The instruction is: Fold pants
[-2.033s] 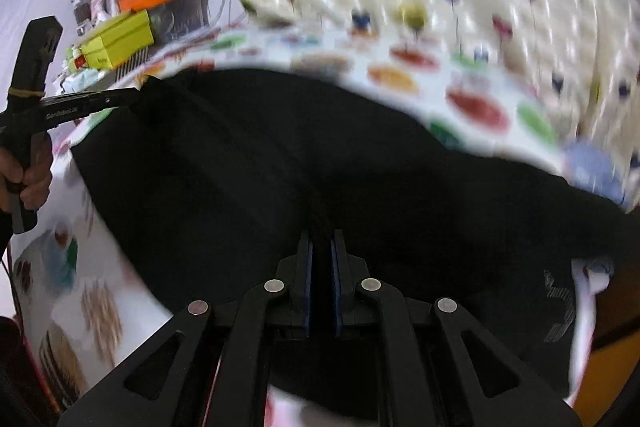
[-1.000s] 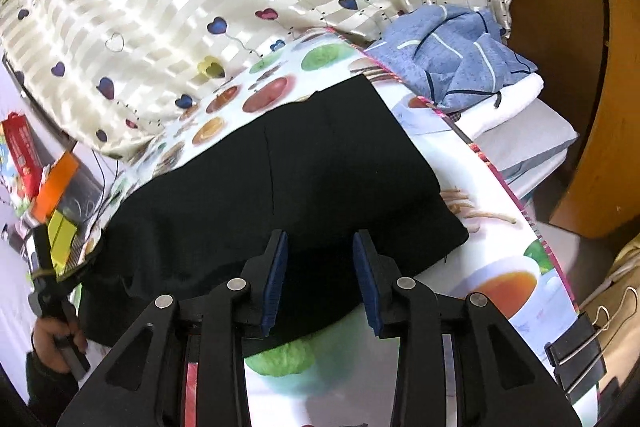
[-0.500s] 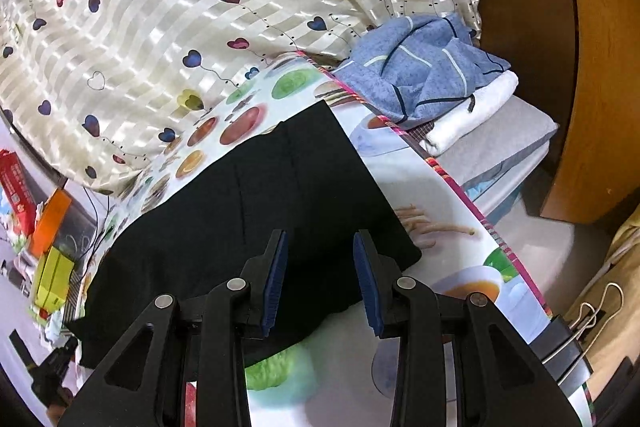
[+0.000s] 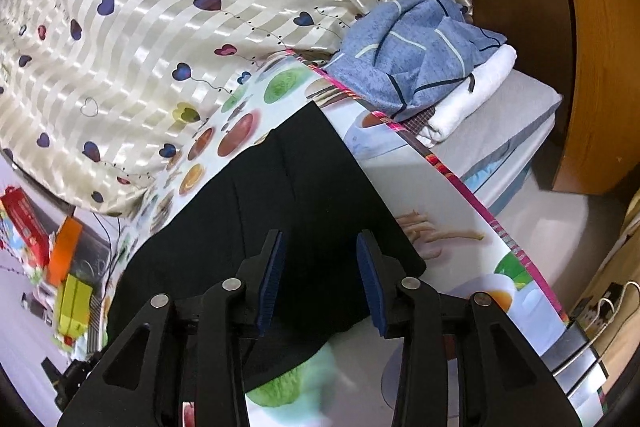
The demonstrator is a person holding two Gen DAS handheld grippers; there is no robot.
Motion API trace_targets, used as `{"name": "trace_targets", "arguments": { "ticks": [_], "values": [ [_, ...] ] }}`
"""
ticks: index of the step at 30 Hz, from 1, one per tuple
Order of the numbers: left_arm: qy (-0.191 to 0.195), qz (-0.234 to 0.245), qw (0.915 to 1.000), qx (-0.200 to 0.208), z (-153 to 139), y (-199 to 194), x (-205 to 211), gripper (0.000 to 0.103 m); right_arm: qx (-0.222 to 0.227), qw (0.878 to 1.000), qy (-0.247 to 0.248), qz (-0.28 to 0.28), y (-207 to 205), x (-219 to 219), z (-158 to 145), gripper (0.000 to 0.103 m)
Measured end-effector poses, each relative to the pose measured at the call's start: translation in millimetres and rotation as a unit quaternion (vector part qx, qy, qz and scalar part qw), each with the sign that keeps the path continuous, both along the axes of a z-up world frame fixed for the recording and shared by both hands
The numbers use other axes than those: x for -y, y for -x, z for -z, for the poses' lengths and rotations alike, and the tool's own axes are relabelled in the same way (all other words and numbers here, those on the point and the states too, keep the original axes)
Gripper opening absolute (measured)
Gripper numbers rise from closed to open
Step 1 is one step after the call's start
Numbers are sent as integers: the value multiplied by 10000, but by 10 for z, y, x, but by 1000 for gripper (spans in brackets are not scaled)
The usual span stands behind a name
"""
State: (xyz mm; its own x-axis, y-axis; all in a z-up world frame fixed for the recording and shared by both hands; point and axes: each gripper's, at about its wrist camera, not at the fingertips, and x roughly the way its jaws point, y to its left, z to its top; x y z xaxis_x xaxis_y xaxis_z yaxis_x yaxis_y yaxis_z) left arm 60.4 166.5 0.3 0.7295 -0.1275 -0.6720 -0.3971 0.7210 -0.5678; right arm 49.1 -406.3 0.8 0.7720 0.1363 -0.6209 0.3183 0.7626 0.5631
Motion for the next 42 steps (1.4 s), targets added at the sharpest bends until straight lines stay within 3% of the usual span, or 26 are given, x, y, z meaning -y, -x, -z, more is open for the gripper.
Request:
{"name": "trace_targets", "arguments": {
  "ticks": [3,5,6,7,13,14,15,16,22,28,32,36,38,42],
  "values": [
    [-427,-20,9988,-242,-48,-98,78,45,-82,9999,-19,130,-34,22,12,42],
    [-763,-64,9960,-456,-68,-147,133,30,-137,9994,-3,319,-33,61,5,42],
    [-844,-43,9950,-528,-57,-171,148,10,-161,9991,30,383,-34,76,-1,42],
    [-874,6,9945,-572,-44,-192,157,7,-229,9988,88,422,-43,87,1,42],
    [-1059,134,9937,-353,-119,-206,179,5,-308,9986,91,413,-152,167,29,40],
    [-1082,162,9936,-279,-158,-207,184,5,-292,9986,83,422,-153,185,30,31],
    [-1103,181,9935,-204,-196,-201,181,5,-255,9988,104,413,-152,206,19,12],
    [-1128,200,9933,-124,-243,-200,185,5,-114,9993,17,366,-129,238,-2,10],
    [-1179,320,9920,324,-539,-177,131,4,524,9986,-59,106,10,197,-299,6],
    [-1131,339,9908,662,-751,1,15,4,797,9966,-182,-39,202,95,-515,6],
    [-1057,385,9926,469,-541,166,-76,4,447,9985,-273,152,307,177,-276,6],
    [-1102,523,9925,-69,-113,182,-97,4,-3,9991,-377,210,312,275,80,6],
    [-1150,600,9912,-245,32,169,-92,5,11,9992,-341,186,316,278,83,6],
    [-1209,686,9901,-176,10,224,-85,9,-77,9999,59,76,324,230,-40,13]
  ]
}}
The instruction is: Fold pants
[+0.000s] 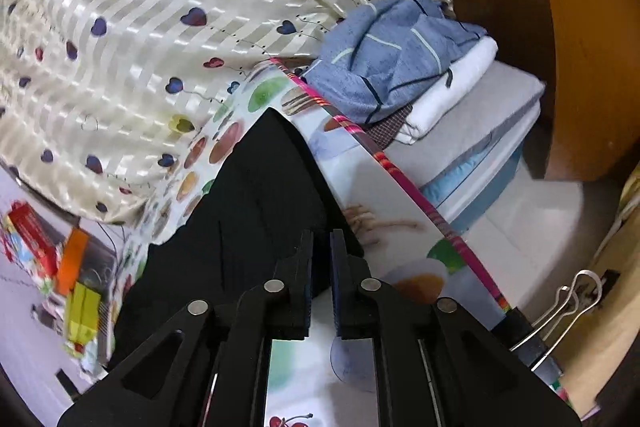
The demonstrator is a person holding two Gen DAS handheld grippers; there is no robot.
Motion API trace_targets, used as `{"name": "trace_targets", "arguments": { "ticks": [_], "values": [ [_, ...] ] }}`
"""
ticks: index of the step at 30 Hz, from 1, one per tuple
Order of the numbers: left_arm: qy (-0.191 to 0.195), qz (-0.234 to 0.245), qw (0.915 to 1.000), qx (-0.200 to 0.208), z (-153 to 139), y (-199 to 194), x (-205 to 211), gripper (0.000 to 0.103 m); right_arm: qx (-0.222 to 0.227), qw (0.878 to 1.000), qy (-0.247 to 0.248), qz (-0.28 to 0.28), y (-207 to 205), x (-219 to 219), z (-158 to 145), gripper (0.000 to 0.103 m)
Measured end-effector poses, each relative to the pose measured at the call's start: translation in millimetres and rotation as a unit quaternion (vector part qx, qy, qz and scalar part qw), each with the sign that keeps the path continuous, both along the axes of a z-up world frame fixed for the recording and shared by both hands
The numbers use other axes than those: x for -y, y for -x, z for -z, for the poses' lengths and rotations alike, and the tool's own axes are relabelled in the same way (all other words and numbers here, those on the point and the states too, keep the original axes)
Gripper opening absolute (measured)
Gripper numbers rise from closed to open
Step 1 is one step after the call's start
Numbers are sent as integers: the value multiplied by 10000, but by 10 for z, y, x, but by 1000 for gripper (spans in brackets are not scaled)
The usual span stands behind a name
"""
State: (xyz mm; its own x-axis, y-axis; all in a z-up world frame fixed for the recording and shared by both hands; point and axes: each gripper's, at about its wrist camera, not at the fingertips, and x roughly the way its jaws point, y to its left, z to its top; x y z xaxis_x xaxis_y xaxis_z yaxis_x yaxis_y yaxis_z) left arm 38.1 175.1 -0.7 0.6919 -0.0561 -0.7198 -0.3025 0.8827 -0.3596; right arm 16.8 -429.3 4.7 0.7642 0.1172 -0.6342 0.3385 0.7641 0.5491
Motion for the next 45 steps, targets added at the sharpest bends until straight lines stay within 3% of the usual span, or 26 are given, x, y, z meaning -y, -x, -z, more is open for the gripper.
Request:
{"name": "trace_targets", "arguments": {
  "ticks": [4,7,9,13,15,21,24,25,28,32,35,40,45],
  "values": [
    [135,-62,9999,39,-55,166,-129,10,20,9973,731,117,103,-83,-173,16],
    [-263,-502,9983,121,-161,320,-216,10,178,9929,1175,-18,141,-232,-325,16],
    [-300,-655,9969,308,-248,393,-276,10,288,9900,1357,-268,105,-376,-383,16],
    [-310,-315,9975,546,-370,312,-109,11,166,9832,1505,-1023,-122,-778,-286,19],
    [-291,-11,9979,575,-371,205,50,18,92,9786,1567,-1331,-195,-976,-219,19],
    [-156,989,9942,393,-236,-110,594,22,128,9484,1871,-2558,-298,-1784,-93,19],
    [-27,1242,9922,-62,-42,-173,727,22,6,9256,2078,-3163,-323,-2145,-12,19],
    [-138,1209,9925,91,-54,-106,730,23,-58,9161,2208,-3348,-303,-2245,35,20],
    [-142,1251,9920,104,-45,65,686,23,43,8972,2738,-3465,-204,-2361,43,23],
    [105,1315,9910,215,-19,245,603,23,-13,8868,2938,-3567,-135,-2399,45,23],
    [120,1294,9912,243,-27,276,614,23,-21,8736,3285,-3591,-84,-2479,27,23],
    [192,1055,9935,370,-72,358,551,23,262,8760,3041,-3735,-95,-2634,-102,23],
    [241,180,9991,304,-44,579,172,24,213,8521,3188,-4145,-84,-2900,40,23]
  ]
}}
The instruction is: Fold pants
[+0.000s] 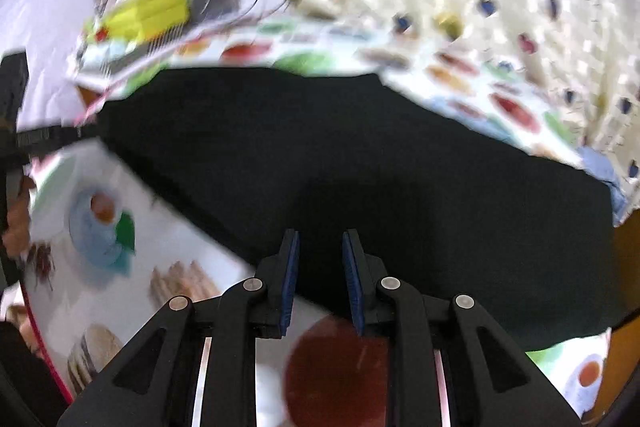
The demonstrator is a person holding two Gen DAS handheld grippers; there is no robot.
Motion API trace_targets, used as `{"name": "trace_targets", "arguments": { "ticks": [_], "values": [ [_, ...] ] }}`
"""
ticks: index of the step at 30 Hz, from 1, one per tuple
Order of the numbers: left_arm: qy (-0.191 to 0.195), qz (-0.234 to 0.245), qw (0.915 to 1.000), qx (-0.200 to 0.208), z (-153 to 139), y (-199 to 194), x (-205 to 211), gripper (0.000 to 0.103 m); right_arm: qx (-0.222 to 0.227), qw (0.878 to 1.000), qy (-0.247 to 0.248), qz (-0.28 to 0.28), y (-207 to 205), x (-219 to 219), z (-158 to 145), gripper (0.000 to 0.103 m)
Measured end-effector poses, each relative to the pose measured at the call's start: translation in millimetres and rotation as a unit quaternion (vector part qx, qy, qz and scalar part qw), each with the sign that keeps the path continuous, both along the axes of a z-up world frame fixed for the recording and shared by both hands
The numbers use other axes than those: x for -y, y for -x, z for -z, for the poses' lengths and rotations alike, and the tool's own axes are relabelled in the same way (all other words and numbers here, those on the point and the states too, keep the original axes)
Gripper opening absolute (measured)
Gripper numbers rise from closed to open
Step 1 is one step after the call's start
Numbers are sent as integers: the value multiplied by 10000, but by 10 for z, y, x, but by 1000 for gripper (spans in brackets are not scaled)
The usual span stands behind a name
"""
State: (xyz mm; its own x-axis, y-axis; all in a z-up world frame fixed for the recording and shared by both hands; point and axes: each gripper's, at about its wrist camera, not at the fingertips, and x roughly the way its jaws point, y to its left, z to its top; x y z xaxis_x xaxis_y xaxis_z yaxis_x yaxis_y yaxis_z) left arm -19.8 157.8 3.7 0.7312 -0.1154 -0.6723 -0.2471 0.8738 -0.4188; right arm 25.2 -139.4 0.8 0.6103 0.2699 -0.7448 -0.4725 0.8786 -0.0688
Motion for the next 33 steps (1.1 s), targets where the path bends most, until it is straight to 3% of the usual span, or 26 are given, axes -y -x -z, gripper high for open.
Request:
{"name": "trace_targets", "arguments": {
  "ticks": [2,5,10,14,18,20,21,22,26,33],
  "values": [
    [150,-394,9991,-64,46,114,-200,33,71,9999,70,-57,33,-2,0,23],
    [529,-802,9954,-38,104,222,-421,40,-82,9997,-211,32,1,75,-4,23],
    [854,-952,9918,-1,125,120,-457,56,-108,9992,-362,129,-12,95,-8,23],
    [565,-1167,9914,-148,76,-65,-361,56,-107,9990,-406,156,4,68,-22,23],
    [-23,-1302,9907,-396,46,-221,-229,56,-98,9989,-422,163,6,68,-20,23],
    [-357,-1292,9896,-518,38,-301,-154,48,-101,9987,-456,194,3,72,-24,23],
    [-512,-1268,9890,-565,42,-339,-124,36,-107,9986,-474,212,-1,79,-27,23],
    [-607,-1239,9886,-599,55,-369,-122,14,-103,9985,-492,236,-3,84,-32,23],
    [-539,-1098,9910,-535,67,-469,-228,8,-64,9978,-567,328,-8,121,-56,23],
    [-498,-1173,9910,-417,30,-664,-538,8,85,9937,-818,763,-59,358,-159,23]
  ]
}}
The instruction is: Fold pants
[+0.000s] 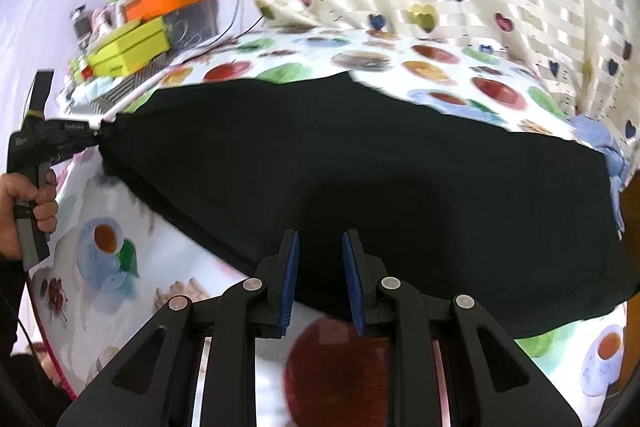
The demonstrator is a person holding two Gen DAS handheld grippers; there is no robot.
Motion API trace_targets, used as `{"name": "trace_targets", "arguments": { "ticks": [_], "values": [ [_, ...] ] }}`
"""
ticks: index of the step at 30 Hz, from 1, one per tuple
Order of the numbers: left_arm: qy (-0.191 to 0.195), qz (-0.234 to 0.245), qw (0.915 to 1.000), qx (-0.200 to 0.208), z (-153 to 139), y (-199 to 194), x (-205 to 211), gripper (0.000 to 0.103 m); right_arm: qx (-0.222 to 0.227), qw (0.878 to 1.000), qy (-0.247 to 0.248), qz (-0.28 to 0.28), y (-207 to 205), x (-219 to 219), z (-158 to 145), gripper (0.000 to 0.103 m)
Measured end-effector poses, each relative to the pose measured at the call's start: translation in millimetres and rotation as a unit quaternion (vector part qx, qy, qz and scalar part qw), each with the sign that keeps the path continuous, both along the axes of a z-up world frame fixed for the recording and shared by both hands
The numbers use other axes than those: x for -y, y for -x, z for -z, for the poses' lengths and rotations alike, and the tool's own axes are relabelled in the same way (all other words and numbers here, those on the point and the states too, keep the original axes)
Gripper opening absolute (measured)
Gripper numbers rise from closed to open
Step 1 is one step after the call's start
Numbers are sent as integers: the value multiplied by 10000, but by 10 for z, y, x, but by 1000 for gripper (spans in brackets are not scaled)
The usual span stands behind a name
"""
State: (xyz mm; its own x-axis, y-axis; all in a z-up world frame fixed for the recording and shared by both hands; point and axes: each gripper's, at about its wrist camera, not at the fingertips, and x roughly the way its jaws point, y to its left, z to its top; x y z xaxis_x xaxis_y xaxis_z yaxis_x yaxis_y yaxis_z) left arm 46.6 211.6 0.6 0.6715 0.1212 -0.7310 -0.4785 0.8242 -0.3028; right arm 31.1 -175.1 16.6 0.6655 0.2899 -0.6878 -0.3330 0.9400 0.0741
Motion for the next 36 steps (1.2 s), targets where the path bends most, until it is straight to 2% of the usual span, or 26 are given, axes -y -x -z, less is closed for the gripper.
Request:
{"name": "trace_targets", "arguments": {
  "ticks": [3,5,7,10,12,15,17,21,25,26,27,29,32,36],
  "values": [
    [78,190,9998,-78,27,-53,-107,9,-42,9992,-42,405,-57,222,6,23],
    [177,199,9996,-71,30,9,-128,15,-242,9970,165,720,-102,378,102,24],
    [143,180,9997,-65,17,115,-116,15,-275,9978,10,606,-71,480,113,24],
    [-46,5,10000,-35,-55,278,-93,15,-310,9978,355,469,-16,484,102,30],
    [-181,8,9998,104,-167,326,-17,15,-296,9977,413,438,-13,480,68,30],
    [-397,452,9974,390,-364,273,269,15,-206,9984,242,469,-125,461,-26,30],
    [-388,858,9942,514,-445,163,507,15,-50,9985,229,499,-228,399,-95,30],
    [-195,1743,9836,421,-384,-160,1036,15,-30,9993,34,373,-521,188,-131,30],
    [117,2336,9723,-40,-138,-328,1421,15,-199,9994,-243,159,-814,-26,-113,30],
    [161,2430,9698,-151,-71,-307,1483,15,-287,9992,-252,108,-898,-78,-94,30],
    [-10,2481,9687,5,-77,-222,1538,16,-395,9989,-236,55,-984,-130,-64,30],
    [-186,2634,9645,29,-64,-69,1598,17,-490,9987,-145,26,-1127,-197,9,30],
    [-77,2713,9624,108,-60,134,1545,17,-587,9979,99,241,-1324,-181,122,30],
    [134,2748,9612,183,-45,188,1478,17,-584,9956,216,695,-1466,2,113,31]
  ]
}}
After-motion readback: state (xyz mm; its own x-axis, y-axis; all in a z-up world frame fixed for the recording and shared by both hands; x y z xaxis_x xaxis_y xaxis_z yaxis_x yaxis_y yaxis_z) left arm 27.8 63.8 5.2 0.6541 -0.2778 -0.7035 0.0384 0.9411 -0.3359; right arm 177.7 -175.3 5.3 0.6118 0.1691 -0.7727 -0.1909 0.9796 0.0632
